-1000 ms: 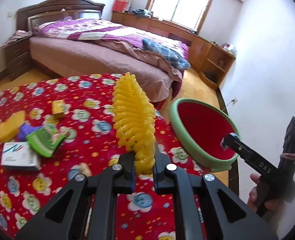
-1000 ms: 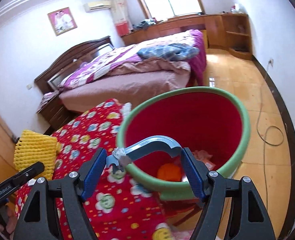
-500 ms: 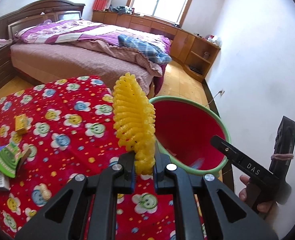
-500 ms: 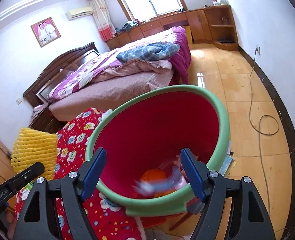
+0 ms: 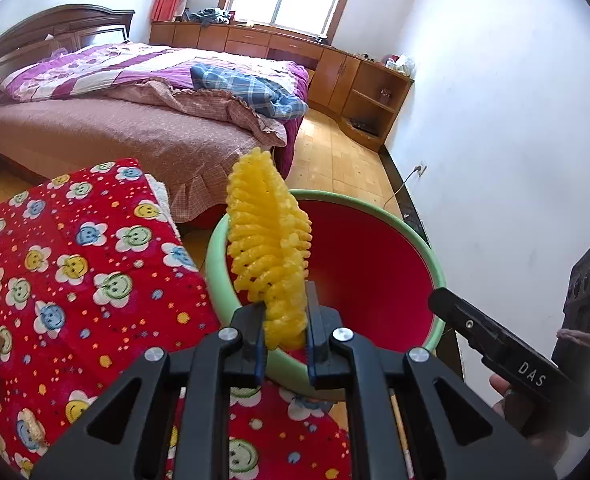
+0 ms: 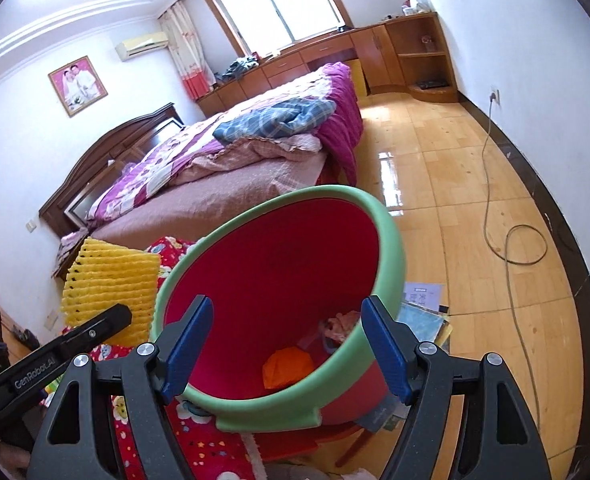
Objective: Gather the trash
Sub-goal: 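Open the left gripper over the bucket to drop the yellow foam net, then move both open grippers back over the quilt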
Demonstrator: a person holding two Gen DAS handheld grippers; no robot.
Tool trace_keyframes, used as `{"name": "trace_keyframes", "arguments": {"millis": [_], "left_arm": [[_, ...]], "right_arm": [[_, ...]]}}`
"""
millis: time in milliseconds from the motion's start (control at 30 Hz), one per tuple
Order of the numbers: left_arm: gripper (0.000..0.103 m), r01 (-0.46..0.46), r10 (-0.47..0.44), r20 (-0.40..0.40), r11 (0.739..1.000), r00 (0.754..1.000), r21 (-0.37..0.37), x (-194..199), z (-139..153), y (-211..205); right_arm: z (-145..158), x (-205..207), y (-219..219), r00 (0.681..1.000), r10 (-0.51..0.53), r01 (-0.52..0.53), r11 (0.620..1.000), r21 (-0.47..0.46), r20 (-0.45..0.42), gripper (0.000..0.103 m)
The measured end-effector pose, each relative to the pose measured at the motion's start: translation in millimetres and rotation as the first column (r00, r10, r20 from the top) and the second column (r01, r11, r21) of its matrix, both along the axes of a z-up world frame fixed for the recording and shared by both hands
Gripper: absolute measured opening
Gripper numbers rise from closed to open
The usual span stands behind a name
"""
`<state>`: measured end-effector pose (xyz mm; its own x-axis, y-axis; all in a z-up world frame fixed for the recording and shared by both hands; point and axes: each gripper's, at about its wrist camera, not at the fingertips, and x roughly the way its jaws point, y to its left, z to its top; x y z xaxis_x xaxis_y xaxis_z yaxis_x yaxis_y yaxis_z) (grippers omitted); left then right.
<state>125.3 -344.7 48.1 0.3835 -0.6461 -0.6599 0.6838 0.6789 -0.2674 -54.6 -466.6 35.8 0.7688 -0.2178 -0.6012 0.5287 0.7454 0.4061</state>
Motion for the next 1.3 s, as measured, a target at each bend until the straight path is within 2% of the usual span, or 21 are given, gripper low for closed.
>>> {"name": "trace_keyframes", "arguments": {"millis": [33, 100, 167, 433, 567, 833, 900, 967, 1133, 1300], "left_arm": [[0.019, 0.001, -0.001, 0.000, 1.000, 1.000, 0.003, 1, 0, -2], [0.034, -0.003, 0.003, 0.001, 1.000, 1.000, 0.011, 2, -2, -4], [0.042, -0.005, 0.005, 0.008, 1.000, 1.000, 0.017, 3, -2, -6], [0.043, -0.025, 0.024, 0.030, 0.999, 0.999, 0.040, 0, 0, 4], [0.053, -0.064, 0.063, 0.022, 0.997, 0.998, 0.046, 0, 2, 20], [0.056, -0.143, 0.141, 0.039, 0.989, 0.989, 0.049, -5, 13, 62], [0.063, -0.170, 0.168, 0.040, 0.984, 0.985, 0.049, -6, 15, 75], [0.072, -0.204, 0.202, 0.038, 0.978, 0.979, 0.047, -7, 17, 89], [0.076, -0.284, 0.281, 0.051, 0.957, 0.958, 0.059, -5, 19, 122], [0.078, -0.373, 0.367, 0.079, 0.924, 0.927, 0.082, -4, 23, 157]], "right_arm": [[-1, -1, -2, 1.000, -0.005, 0.005, 1.000, 0.002, -0.003, 0.077], [-3, -2, -4, 1.000, -0.013, 0.013, 1.000, 0.010, -0.004, 0.077], [-4, -3, -6, 1.000, -0.017, 0.017, 1.000, 0.016, -0.002, 0.077], [-3, -4, -5, 1.000, -0.006, 0.006, 1.000, 0.020, 0.000, 0.077], [0, -6, 2, 1.000, 0.007, -0.007, 1.000, 0.019, 0.005, 0.077], [9, -10, 21, 0.999, 0.036, -0.036, 0.999, 0.008, 0.014, 0.077], [11, -9, 27, 0.999, 0.049, -0.049, 0.999, 0.007, 0.014, 0.077], [12, -8, 34, 0.998, 0.064, -0.064, 0.998, 0.006, 0.013, 0.077], [17, -1, 53, 0.993, 0.114, -0.114, 0.993, 0.000, 0.012, 0.077], [21, 6, 73, 0.986, 0.163, -0.163, 0.987, -0.011, 0.013, 0.077]]}}
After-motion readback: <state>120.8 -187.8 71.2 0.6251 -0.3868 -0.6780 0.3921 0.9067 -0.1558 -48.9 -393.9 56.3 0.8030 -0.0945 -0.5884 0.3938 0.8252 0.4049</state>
